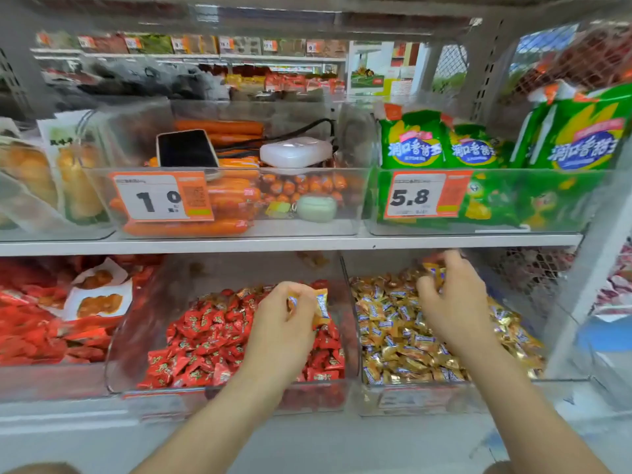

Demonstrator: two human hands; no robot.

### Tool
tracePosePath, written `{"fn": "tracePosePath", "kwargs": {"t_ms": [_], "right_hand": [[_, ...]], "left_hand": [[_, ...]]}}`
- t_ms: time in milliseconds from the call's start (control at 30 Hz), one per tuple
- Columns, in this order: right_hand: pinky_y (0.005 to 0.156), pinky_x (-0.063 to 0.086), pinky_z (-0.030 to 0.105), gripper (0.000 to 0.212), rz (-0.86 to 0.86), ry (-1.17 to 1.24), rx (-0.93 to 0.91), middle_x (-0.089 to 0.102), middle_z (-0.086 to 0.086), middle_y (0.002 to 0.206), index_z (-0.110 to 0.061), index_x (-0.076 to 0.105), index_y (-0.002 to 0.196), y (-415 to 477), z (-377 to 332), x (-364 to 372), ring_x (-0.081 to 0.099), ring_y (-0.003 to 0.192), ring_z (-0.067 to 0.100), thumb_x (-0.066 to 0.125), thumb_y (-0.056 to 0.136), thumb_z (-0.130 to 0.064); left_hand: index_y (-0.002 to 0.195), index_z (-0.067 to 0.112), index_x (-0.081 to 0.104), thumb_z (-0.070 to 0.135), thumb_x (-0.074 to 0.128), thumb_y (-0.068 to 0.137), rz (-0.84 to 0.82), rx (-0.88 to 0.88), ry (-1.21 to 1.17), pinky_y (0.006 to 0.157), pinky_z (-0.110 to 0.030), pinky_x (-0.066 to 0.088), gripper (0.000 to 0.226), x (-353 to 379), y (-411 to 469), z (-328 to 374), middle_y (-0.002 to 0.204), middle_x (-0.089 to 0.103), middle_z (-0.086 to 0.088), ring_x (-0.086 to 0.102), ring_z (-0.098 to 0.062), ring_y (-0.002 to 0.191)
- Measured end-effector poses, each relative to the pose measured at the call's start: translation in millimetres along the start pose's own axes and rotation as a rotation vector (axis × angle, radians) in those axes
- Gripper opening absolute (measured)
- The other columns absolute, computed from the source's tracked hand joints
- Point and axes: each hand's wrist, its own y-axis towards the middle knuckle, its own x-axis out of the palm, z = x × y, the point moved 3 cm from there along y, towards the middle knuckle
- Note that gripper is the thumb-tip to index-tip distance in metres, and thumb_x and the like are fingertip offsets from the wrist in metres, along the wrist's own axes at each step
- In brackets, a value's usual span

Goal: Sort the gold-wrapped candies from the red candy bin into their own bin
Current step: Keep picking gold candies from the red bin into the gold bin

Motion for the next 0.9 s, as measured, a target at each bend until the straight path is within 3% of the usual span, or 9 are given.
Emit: {"fn": "tracePosePath", "kwargs": {"t_ms": [100, 200, 333, 433, 500, 600, 700, 800, 900], "right_hand": [[0.103, 0.042, 0.050, 0.037, -0.320, -0.394, 0.006, 0.051, 0.007, 0.124, -0.027, 0.058, 0.132, 8.1, 54.2, 3.7, 0.051, 0.123, 0.035, 0.058, 0.100, -0.045], [0.116, 0.037, 0.051, 0.057, -0.360, -0.275, -0.024, 0.055, 0.000, 0.143, -0.033, 0.057, 0.144, 4.1, 75.4, -16.4, 0.045, 0.139, 0.025, 0.050, 0.097, -0.063], [0.105, 0.048, 0.036, 0.029, -0.065, 0.004, -0.041, 0.068, -0.005, 0.122, -0.023, 0.074, 0.126, -0.2, 81.7, -47.3, 0.064, 0.118, 0.017, 0.066, 0.098, -0.027], [0.088, 0.054, 0.029, 0.020, 0.011, 0.031, 0.057, 0.071, -0.009, 0.098, -0.024, 0.080, 0.105, -3.0, 82.0, -55.2, 0.068, 0.090, 0.008, 0.066, 0.093, -0.017], [0.074, 0.049, 0.014, 0.021, -0.002, 0.057, 0.090, 0.072, -0.012, 0.087, -0.026, 0.080, 0.100, -3.2, 74.1, -54.3, 0.065, 0.079, -0.003, 0.064, 0.092, -0.015], [0.063, 0.041, 0.005, 0.021, -0.015, 0.100, 0.033, 0.071, -0.015, 0.073, -0.030, 0.078, 0.094, -5.8, 43.8, -47.8, 0.064, 0.072, -0.003, 0.065, 0.092, -0.014], [0.065, 0.043, 0.008, 0.020, -0.084, 0.147, -0.082, 0.071, -0.016, 0.073, -0.031, 0.078, 0.093, -19.7, -5.0, -30.8, 0.065, 0.075, -0.002, 0.065, 0.093, -0.015], [0.072, 0.042, 0.008, 0.022, -0.220, 0.207, -0.224, 0.070, -0.017, 0.083, -0.030, 0.078, 0.097, -41.5, -60.0, -0.1, 0.065, 0.079, 0.001, 0.063, 0.094, -0.014], [0.084, 0.047, 0.017, 0.026, -0.378, 0.141, -0.333, 0.072, -0.013, 0.094, -0.029, 0.077, 0.105, -55.8, -104.2, 46.7, 0.065, 0.087, 0.005, 0.056, 0.092, -0.022]], "left_hand": [[0.094, 0.029, 0.058, 0.029, 0.052, 0.107, -0.091, 0.390, 0.348, 0.057, -0.035, 0.040, 0.015, 61.7, 0.4, 22.4, 0.062, 0.056, 0.010, 0.048, -0.009, 0.055], [0.100, 0.033, 0.048, 0.039, 0.040, 0.110, -0.146, 0.547, 0.583, 0.064, -0.042, 0.047, 0.014, 125.0, 13.2, 32.7, 0.081, 0.057, 0.008, 0.058, -0.018, 0.072], [0.122, 0.031, 0.047, 0.044, 0.042, 0.109, -0.334, 0.505, 0.862, 0.085, -0.046, 0.050, 0.019, 186.7, 46.7, 12.1, 0.118, 0.055, 0.001, 0.061, -0.032, 0.107], [0.151, 0.035, 0.035, 0.060, 0.038, 0.105, -0.583, 0.394, 1.216, 0.113, -0.057, 0.032, 0.052, 201.4, 59.9, -7.6, 0.153, 0.041, -0.005, 0.040, -0.041, 0.139], [0.159, 0.034, 0.026, 0.064, 0.030, 0.105, -0.563, 0.485, 1.350, 0.117, -0.061, 0.024, 0.062, 193.5, 56.7, -3.8, 0.164, 0.031, -0.005, 0.030, -0.041, 0.147], [0.150, 0.029, 0.040, 0.058, 0.030, 0.106, -0.385, 0.736, 1.325, 0.104, -0.051, 0.041, 0.054, 158.3, 39.3, 21.3, 0.144, 0.050, -0.005, 0.049, -0.034, 0.128], [0.109, 0.024, 0.060, 0.044, 0.041, 0.101, -0.221, 0.902, 1.217, 0.081, -0.043, 0.044, 0.029, 95.5, 25.7, 26.1, 0.102, 0.057, 0.001, 0.052, -0.026, 0.098], [0.089, 0.024, 0.062, 0.042, 0.047, 0.096, -0.044, 0.724, 1.205, 0.074, -0.044, 0.048, 0.024, 8.4, 34.8, 5.6, 0.088, 0.054, 0.002, 0.052, -0.027, 0.087], [0.102, 0.022, 0.066, 0.051, 0.043, 0.096, 0.018, 0.259, 1.388, 0.082, -0.047, 0.054, 0.037, -67.7, 56.2, -25.9, 0.101, 0.061, -0.008, 0.058, -0.036, 0.098]]}}
